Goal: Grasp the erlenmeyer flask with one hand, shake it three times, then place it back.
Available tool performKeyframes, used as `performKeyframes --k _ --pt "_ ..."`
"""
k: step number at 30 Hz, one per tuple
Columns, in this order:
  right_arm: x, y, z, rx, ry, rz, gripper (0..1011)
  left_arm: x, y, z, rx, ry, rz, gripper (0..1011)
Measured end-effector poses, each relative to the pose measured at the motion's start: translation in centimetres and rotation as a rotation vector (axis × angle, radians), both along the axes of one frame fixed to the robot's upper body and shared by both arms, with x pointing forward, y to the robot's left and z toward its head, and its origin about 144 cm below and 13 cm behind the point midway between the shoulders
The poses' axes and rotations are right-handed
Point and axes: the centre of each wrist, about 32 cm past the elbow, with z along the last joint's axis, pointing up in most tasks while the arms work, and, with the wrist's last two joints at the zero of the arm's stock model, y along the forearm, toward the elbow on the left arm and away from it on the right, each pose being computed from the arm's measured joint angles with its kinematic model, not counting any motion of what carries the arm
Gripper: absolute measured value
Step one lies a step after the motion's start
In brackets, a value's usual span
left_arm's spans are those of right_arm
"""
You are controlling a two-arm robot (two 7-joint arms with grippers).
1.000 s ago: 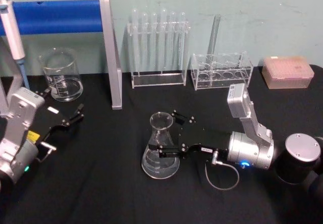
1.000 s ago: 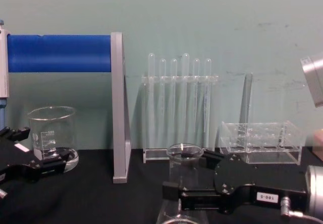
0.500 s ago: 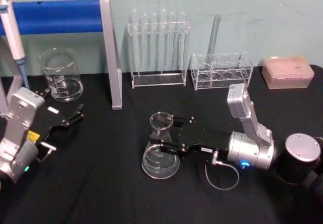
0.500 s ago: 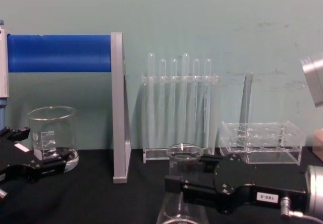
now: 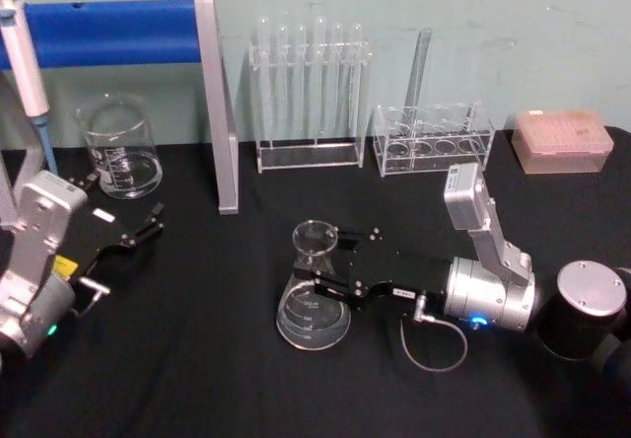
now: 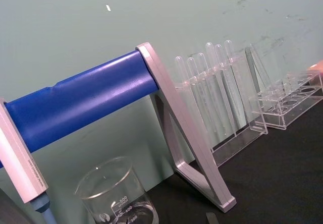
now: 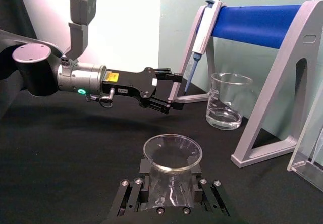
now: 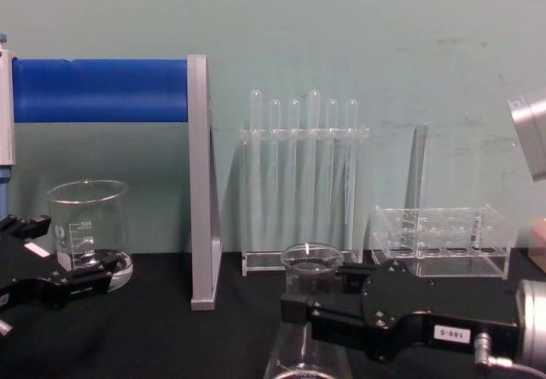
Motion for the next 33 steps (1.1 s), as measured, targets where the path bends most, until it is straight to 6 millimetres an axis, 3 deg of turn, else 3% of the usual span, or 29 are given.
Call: performKeyframes --k 12,33 --pt "-0.4 0.0 0.5 0.055 0.018 -0.022 450 0.0 0.0 0.0 0.0 0.0 0.0 1001" --pt "-3.2 1.0 7.1 0.18 -0.019 -0.291 450 0.0 0.0 0.0 0.0 0.0 0.0 1001"
